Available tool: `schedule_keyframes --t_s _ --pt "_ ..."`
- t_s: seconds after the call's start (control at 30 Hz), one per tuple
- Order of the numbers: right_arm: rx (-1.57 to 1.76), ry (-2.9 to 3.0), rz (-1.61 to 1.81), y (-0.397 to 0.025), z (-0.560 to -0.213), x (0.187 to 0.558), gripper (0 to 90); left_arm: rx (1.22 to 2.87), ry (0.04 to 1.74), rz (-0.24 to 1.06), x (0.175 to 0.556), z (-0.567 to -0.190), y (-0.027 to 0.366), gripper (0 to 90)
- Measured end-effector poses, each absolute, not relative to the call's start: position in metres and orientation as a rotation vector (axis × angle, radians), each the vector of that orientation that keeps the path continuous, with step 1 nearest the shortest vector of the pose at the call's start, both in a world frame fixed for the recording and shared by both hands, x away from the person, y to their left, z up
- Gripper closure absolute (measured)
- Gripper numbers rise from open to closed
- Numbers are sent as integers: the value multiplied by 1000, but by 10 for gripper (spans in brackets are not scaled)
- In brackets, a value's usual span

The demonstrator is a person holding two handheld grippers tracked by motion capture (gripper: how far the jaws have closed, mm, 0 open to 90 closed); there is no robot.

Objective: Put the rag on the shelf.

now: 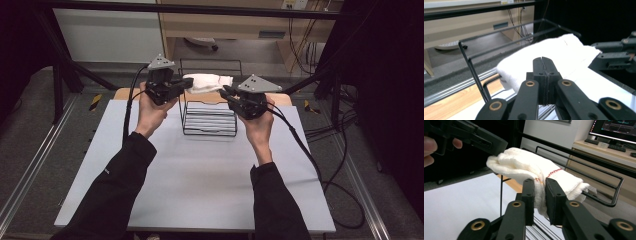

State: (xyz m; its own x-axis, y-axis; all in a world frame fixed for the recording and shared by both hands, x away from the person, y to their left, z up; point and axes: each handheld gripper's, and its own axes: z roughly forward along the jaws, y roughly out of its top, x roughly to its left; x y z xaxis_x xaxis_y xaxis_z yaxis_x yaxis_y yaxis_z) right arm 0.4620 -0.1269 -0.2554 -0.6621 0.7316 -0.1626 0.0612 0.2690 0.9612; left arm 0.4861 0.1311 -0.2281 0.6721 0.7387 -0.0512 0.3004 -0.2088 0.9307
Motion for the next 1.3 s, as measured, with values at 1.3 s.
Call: schedule_keyframes --t_s 1.3 --pt "917 1959 1522 -143 -262 460 618 1842 814 545 465 -257 144 813"
